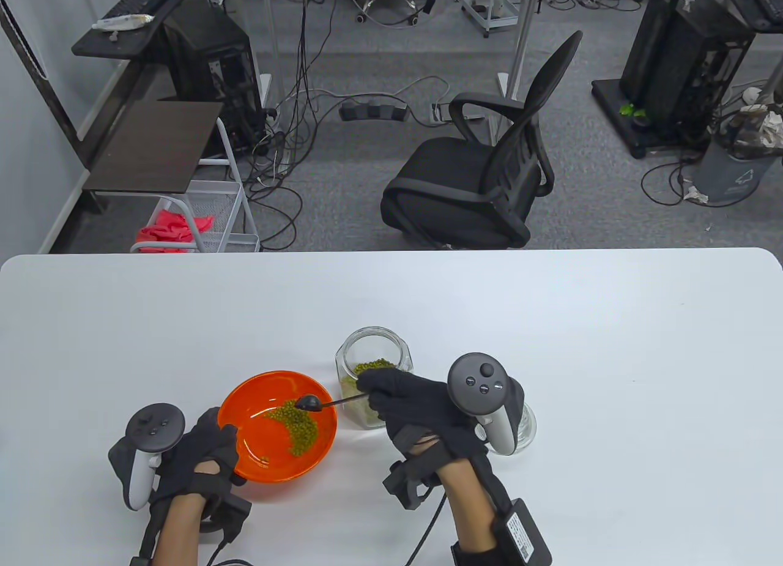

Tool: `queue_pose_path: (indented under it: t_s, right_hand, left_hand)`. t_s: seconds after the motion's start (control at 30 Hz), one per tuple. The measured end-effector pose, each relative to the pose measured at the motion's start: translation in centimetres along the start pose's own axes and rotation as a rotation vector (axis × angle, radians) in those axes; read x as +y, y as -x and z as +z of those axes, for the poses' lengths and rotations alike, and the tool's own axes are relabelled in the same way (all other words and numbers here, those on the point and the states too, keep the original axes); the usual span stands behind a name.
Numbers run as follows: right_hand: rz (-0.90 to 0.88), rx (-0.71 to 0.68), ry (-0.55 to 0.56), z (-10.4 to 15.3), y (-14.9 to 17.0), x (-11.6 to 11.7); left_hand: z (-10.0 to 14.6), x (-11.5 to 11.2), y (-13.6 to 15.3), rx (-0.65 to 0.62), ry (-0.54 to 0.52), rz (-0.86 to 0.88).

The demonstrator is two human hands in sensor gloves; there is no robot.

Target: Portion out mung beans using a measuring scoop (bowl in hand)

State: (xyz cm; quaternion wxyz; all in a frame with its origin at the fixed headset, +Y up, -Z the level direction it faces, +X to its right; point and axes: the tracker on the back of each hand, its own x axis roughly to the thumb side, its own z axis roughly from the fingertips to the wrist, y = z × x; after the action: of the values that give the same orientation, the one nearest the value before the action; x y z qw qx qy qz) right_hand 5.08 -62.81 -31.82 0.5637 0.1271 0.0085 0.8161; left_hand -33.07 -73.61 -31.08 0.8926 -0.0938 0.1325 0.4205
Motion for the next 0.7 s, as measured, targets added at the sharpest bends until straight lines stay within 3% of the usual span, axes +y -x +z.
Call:
queue_pose_path:
  t_s: [0.3, 0.7]
  right_hand:
    - [-0.196, -0.026, 0.17, 1.1, 0.2, -2.9]
    - [-0.169, 0.001, 0.401, 2.4, 0.6, -5.5]
  left_hand:
    - [0.0, 0.0, 0.0, 0.0, -0.004, -0.002]
    - [0.0, 0.0, 0.0, -0.001, -0.009, -0.006]
